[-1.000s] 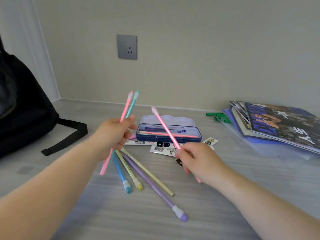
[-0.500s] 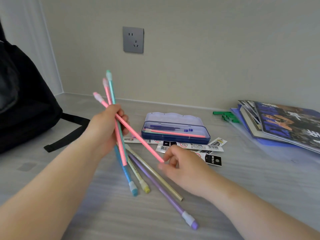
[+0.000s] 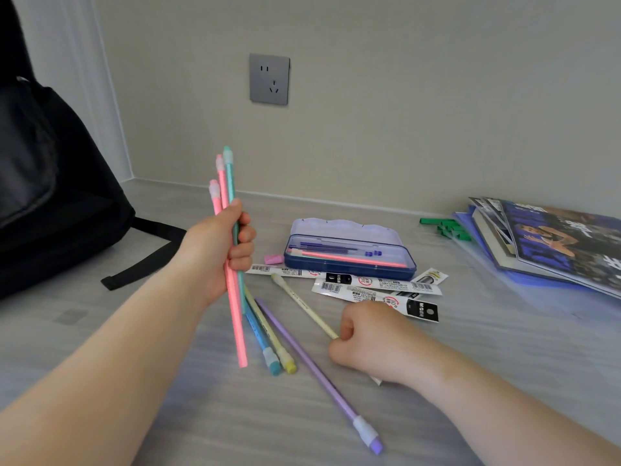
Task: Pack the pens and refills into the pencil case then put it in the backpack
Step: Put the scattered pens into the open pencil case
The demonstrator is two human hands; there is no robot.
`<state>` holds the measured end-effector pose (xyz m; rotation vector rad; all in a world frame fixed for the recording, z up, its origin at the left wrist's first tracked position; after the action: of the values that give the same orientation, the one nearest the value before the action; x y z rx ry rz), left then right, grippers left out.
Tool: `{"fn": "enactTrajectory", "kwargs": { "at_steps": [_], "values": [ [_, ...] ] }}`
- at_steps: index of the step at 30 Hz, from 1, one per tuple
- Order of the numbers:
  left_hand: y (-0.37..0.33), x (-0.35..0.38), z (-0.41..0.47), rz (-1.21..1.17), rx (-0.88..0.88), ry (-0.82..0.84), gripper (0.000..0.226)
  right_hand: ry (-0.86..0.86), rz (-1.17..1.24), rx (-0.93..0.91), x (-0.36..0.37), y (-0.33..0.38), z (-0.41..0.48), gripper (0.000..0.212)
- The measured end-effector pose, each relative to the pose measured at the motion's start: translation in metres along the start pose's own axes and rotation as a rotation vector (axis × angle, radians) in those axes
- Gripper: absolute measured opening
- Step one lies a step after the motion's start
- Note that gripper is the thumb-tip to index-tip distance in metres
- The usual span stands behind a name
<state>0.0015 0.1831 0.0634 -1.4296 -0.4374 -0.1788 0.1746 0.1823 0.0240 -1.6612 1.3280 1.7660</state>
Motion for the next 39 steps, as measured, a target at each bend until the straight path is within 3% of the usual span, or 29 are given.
{"fn": "enactTrajectory", "kwargs": {
  "at_steps": [4,7,14,17,20,23,26,29,33,36,39],
  "values": [
    [0.003,0.002,-0.003,0.064,-0.009,-0.021,0.034,-0.155,0.417,-0.089,-0.022,-0.005,-0.008,0.025],
    [0.009,0.01,-0.006,0.153,-0.007,-0.018,0.031,-0.244,0.57,-0.207,-0.032,0.004,-0.014,0.028],
    [0.016,0.049,-0.017,0.311,-0.053,0.19,0.019,-0.225,0.511,-0.296,-0.023,0.026,-0.012,0.03],
    [0.014,0.05,-0.013,0.299,-0.06,0.164,0.031,-0.142,0.476,-0.327,-0.022,0.029,-0.007,0.025],
    [-0.004,0.049,-0.001,0.343,-0.013,0.097,0.034,-0.252,0.465,-0.265,-0.047,0.003,0.005,0.02],
    [-0.029,0.053,0.016,0.655,0.067,0.002,0.036,-0.446,0.272,-0.172,-0.079,-0.035,0.014,0.006],
    [-0.046,0.076,0.035,0.995,0.199,-0.039,0.042,-0.517,0.097,-0.014,-0.085,-0.083,0.026,0.031],
    [-0.032,0.108,0.062,1.348,0.207,0.099,0.045,-0.488,0.196,0.085,-0.081,-0.121,0.032,0.04],
    [0.024,0.141,0.088,2.028,0.128,0.431,0.031,-0.454,0.371,0.079,-0.077,-0.14,0.039,0.029],
    [0.05,0.142,0.102,2.253,0.057,0.561,0.035,-0.441,0.405,0.088,-0.074,-0.145,0.04,0.025],
    [0.056,0.133,0.115,2.282,-0.017,0.574,0.03,-0.447,0.46,0.084,-0.074,-0.147,0.04,0.026]
  ]
}}
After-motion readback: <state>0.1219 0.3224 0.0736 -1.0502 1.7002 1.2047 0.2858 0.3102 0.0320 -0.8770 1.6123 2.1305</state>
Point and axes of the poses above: each hand's wrist, its own z-axis towards the middle knuckle, its own x-axis out of the palm, y = z × x, the point moved 9 cm from there along z, towards the middle knuckle, and after that the axes turned 10 degrees about y, right-handed, at the moved point
